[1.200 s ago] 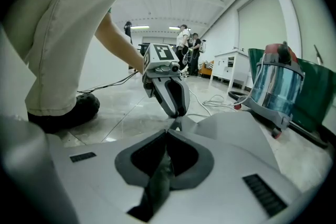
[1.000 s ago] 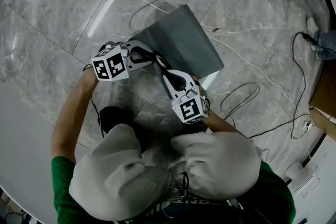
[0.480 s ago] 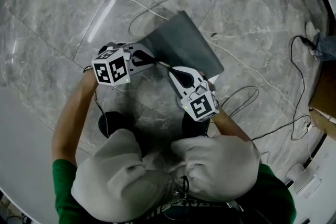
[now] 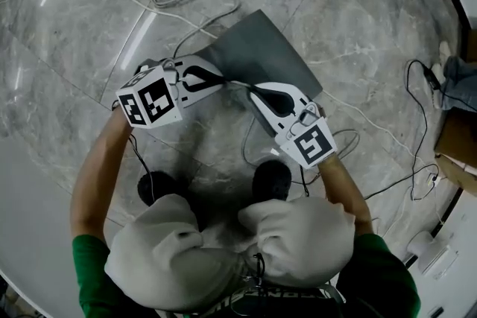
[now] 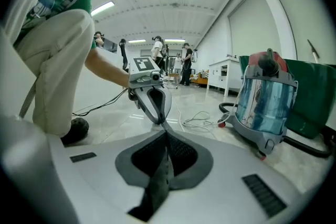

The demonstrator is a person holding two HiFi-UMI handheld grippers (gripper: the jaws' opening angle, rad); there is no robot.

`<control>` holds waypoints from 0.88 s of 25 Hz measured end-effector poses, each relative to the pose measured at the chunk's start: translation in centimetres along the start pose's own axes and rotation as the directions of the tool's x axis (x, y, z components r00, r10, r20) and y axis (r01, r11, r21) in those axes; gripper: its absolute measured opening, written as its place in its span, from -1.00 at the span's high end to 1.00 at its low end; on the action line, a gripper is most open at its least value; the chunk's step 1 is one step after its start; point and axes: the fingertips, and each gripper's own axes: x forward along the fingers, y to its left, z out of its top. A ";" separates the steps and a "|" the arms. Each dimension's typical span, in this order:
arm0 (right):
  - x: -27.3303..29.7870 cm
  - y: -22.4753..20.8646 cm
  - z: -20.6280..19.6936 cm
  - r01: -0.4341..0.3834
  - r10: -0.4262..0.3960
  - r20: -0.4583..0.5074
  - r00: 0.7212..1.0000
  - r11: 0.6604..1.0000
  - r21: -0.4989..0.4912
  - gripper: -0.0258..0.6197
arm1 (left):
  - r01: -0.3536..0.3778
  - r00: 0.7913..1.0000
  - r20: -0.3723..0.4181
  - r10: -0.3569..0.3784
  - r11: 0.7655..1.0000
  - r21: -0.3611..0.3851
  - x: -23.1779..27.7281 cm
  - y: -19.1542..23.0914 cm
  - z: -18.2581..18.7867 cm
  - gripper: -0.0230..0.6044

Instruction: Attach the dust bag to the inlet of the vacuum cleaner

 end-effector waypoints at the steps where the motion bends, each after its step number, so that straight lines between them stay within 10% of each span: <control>1: -0.3 -0.9 0.7 -0.002 0.002 0.005 1.000 1.000 -0.002 0.88 | -0.010 1.000 0.008 0.010 1.000 0.001 -0.3 0.8 0.8 0.88; 22: -4.0 -15.7 15.7 -0.041 0.043 0.181 0.983 0.999 -0.015 0.88 | -0.179 0.984 0.001 0.179 0.982 0.056 -8.2 13.3 16.9 0.89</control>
